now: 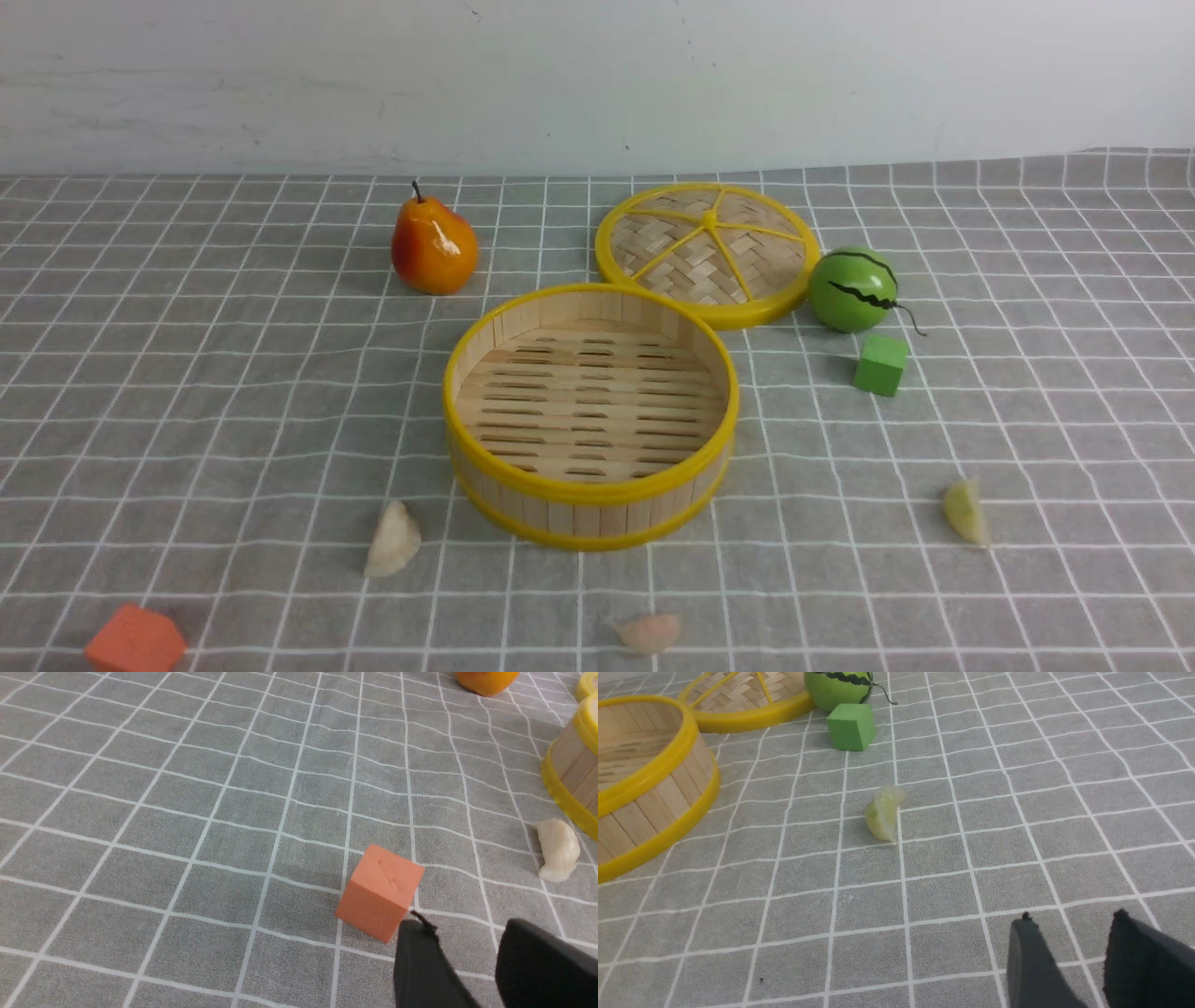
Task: Put the dumplings into the steamer on the table with the grey tablecloth.
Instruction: 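Reach for and grasp a dumpling on the table with the left gripper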
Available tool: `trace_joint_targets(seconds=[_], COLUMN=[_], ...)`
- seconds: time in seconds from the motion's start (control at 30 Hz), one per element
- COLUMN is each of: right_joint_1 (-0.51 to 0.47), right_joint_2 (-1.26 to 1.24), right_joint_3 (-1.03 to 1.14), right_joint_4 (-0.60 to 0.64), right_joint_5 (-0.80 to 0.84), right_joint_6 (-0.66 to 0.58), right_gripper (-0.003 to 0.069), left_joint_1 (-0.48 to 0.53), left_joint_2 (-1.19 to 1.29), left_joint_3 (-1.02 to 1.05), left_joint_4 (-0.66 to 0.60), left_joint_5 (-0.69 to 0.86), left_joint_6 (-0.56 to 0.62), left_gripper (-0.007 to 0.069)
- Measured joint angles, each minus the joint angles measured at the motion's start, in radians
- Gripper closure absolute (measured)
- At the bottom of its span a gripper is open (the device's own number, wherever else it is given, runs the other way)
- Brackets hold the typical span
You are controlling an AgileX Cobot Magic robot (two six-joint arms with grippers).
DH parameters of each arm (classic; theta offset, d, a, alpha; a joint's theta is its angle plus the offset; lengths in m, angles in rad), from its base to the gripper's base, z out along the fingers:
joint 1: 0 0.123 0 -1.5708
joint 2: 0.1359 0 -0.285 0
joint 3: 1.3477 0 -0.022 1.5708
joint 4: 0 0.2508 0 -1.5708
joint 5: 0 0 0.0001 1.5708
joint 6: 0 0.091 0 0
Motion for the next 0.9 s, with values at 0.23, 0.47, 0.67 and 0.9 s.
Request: trace_joint_targets(seconds=[0.23,0.47,0.67,0.9], right_joint_1=[0.000,0.000,0.000,0.000], right_joint_2=[0.000,0.000,0.000,0.000], right_joint_3=[0.000,0.000,0.000,0.000], right_joint_4=[0.000,0.000,0.000,-0.023], right_joint_5=[0.000,0.000,0.000,-0.001], right_joint_6=[0.000,0.000,0.000,0.000], right_gripper=[0.0419,0.0419,0.0419,0.0419], left_joint_1=[0.000,0.000,0.000,0.000], left_joint_2=[0.000,0.000,0.000,0.000], left_joint_3=[0.000,0.000,0.000,0.000], left_joint_4=[0.000,0.006,0.000,0.000], left_joint_5=[0.000,0.000,0.000,0.000], left_joint_6=[0.000,0.000,0.000,0.000], left_gripper=[0.0387,0.0387,0.0387,0.0387])
